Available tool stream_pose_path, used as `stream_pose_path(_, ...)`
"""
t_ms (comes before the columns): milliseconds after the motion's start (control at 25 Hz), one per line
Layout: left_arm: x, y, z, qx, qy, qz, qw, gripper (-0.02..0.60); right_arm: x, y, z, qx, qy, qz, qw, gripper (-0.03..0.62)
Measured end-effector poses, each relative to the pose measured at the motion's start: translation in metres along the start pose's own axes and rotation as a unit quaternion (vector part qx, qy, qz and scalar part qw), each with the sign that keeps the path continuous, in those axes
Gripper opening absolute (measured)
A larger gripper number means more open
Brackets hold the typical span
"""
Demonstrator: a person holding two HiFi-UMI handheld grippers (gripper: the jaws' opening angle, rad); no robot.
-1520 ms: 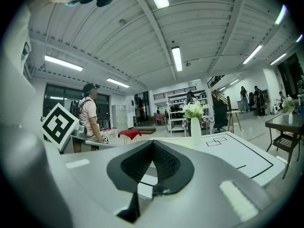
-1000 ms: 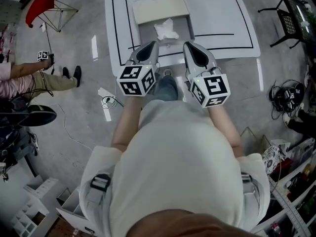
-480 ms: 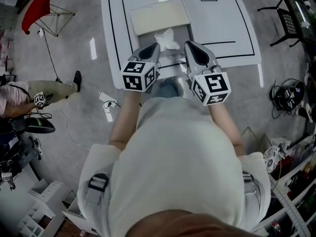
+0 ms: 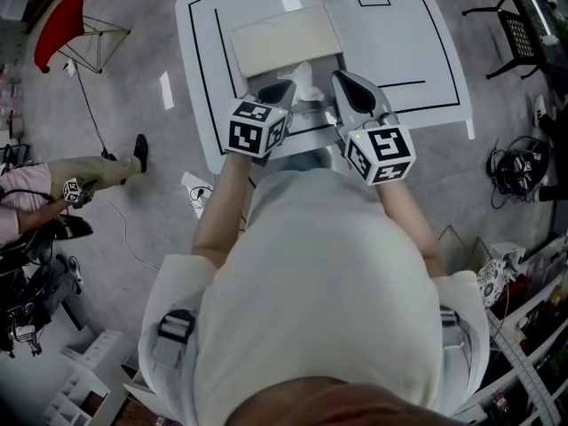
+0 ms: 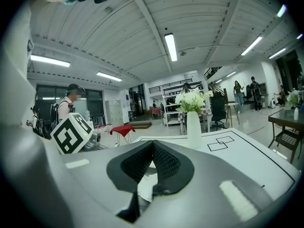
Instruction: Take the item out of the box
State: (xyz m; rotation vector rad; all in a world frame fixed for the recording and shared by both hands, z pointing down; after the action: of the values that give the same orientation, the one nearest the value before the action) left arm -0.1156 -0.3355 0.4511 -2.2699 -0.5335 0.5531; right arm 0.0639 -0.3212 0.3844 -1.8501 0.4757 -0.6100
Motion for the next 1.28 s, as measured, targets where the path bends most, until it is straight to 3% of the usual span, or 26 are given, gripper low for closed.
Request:
stream_pose_path(200,-0.006,0.004,-0.018,-0.062,-0.025,-0.044,0.9968,0.004,0.008,-0.001,-0.007,-0.005,-0.008,-0.005,1.000,-0.002)
stream_pose_path(360,-0.005,0.005,-0.033,-0.118,-0.050,-0.097,0.9871,0.101,0.013,-0.005,-0.011,-0.010,-0.015,-0.010,1.000,-0.002)
stream_pose_path(600,-0.005,0.002,-0.053,-0.166,-0.072,-0.145,0.9726,0.143,0.018,-0.009,-0.013,-0.017,-0.020,-0.017,1.000,-0.002)
stream_pose_path(840,-0.008,-0.002,-0.066,-0.186,-0.069,-0.180,0.9636,0.158,0.017,-0.014,-0.016,-0.022,-0.017,-0.022,0.999,-0.002)
stream_pose_path(1280,-0.010,-0.008,-0.084,-0.204,-0.063,-0.198,0.9567,0.158,0.013,-0.018,-0.016,-0.028,-0.013,-0.021,0.999,-0.002)
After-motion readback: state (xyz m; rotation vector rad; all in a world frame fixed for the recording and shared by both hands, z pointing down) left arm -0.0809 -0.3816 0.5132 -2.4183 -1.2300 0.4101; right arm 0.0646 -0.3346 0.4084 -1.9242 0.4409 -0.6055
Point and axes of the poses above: the fingertips, and each gripper's own axes: z backward along the fingers, x to its right, y out of its top, the point moved 9 cm from there along z, backward along the fingers, and after that the axes turned 4 degrees about -x, right-handed, at the moved point
